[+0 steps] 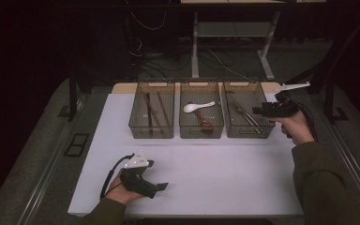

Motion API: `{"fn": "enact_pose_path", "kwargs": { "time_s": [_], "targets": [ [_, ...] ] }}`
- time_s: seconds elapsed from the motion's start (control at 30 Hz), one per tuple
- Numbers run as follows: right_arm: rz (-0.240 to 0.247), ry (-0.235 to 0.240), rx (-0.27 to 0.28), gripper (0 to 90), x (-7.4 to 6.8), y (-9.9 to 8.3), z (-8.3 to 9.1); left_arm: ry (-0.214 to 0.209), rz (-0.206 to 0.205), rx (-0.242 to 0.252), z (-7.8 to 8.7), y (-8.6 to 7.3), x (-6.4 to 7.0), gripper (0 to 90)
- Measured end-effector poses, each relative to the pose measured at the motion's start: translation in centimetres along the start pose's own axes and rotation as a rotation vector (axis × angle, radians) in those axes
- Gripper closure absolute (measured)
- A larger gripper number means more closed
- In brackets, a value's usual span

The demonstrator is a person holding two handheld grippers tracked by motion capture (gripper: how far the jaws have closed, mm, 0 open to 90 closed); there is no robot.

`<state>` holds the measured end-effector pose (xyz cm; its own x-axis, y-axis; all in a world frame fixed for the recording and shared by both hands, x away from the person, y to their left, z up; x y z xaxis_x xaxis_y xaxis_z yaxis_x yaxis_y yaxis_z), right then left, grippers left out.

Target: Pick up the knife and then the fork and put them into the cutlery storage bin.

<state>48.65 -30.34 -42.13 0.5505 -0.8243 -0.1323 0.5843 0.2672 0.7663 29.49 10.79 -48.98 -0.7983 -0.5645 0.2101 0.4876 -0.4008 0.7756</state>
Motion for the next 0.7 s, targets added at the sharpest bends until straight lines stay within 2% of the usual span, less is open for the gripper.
{"fn": "enact_pose_path", "kwargs": {
  "time_s": [0.1,0.2,0.43,0.7],
  "targets": [
    [-0.009,-0.017,0.026,35.7,-0.3,0.2,0.4,0.009,0.004,0.000,-0.1,0.1,0.0,0.0],
    [-0.009,0.000,0.050,33.9,-0.8,0.1,0.8,0.018,0.006,-0.001,-0.1,0.1,0.0,0.0],
    [0.033,0.008,0.072,29.3,-2.5,-0.5,1.3,0.026,0.006,0.000,0.0,0.2,-0.1,0.0],
    [0.081,0.049,0.112,25.2,-5.1,-1.6,2.4,0.024,-0.003,0.002,-0.1,0.3,0.0,0.0]
  ]
}}
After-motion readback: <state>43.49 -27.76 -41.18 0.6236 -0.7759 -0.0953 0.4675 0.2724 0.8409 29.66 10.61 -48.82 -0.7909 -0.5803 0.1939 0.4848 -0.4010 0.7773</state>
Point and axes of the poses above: each handheld gripper's, and its own axes: z roughly backward along the jaws, y roughly out of its top, x roughly to its right, the point moved 7 cm from there along -z, roughly forward along the jaws, and after that the axes turned 3 degrees about z, right-handed, at the moved point
